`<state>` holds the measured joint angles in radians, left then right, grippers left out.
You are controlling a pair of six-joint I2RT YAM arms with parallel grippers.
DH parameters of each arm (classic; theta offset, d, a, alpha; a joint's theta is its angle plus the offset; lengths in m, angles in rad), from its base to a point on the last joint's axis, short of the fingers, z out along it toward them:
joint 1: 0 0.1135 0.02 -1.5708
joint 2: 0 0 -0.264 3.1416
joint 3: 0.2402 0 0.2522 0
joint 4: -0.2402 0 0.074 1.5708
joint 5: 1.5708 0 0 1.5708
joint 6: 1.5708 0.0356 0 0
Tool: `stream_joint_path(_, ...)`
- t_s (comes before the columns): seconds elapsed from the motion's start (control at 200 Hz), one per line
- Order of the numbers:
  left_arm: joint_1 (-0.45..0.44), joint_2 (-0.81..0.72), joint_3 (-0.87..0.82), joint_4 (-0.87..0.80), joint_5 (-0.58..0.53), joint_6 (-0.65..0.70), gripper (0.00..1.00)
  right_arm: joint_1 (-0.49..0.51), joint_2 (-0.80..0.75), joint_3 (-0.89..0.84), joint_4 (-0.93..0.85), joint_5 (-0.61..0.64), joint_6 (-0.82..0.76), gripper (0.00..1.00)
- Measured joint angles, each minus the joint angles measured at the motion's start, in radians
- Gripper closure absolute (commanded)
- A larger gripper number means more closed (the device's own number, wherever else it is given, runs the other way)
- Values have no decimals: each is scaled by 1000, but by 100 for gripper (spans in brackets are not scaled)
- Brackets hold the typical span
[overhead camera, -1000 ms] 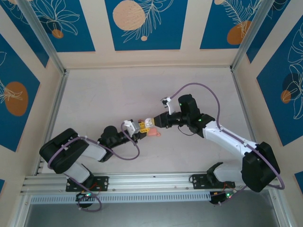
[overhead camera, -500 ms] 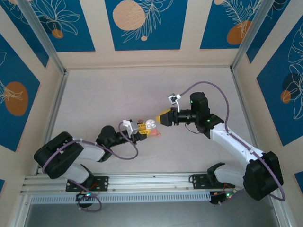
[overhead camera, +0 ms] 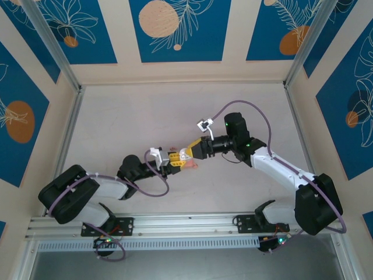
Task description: Insert wireless bluetooth earbuds into charging case
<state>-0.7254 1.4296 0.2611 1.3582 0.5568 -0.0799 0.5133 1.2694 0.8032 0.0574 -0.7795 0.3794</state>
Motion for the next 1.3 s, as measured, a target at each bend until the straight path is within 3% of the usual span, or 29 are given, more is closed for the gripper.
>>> stream_joint_path(0.24,-5,-40,0,-39,-11,12,81,1,-26,-2,3,-10,-26,56)
stream_joint_path(0.595,-5,-54,0,-93,-39,30,81,1,-114,-25,-17,-9,-115,56)
stream_joint_path(0.76,-5,-64,0,-104,-25,30,81,-1,-209,-61,-52,32,-317,53)
stream_joint_path(0.92,-5,-88,0,-111,-6,30,81,-1,-241,-67,-94,39,-598,56)
stream_joint_path(1.08,-5,-93,0,-120,9,34,81,-1,-203,-75,-116,40,-826,56)
stream_joint_path(1.3,-5,-100,14,-153,22,37,80,0,-86,-19,-186,39,-976,57)
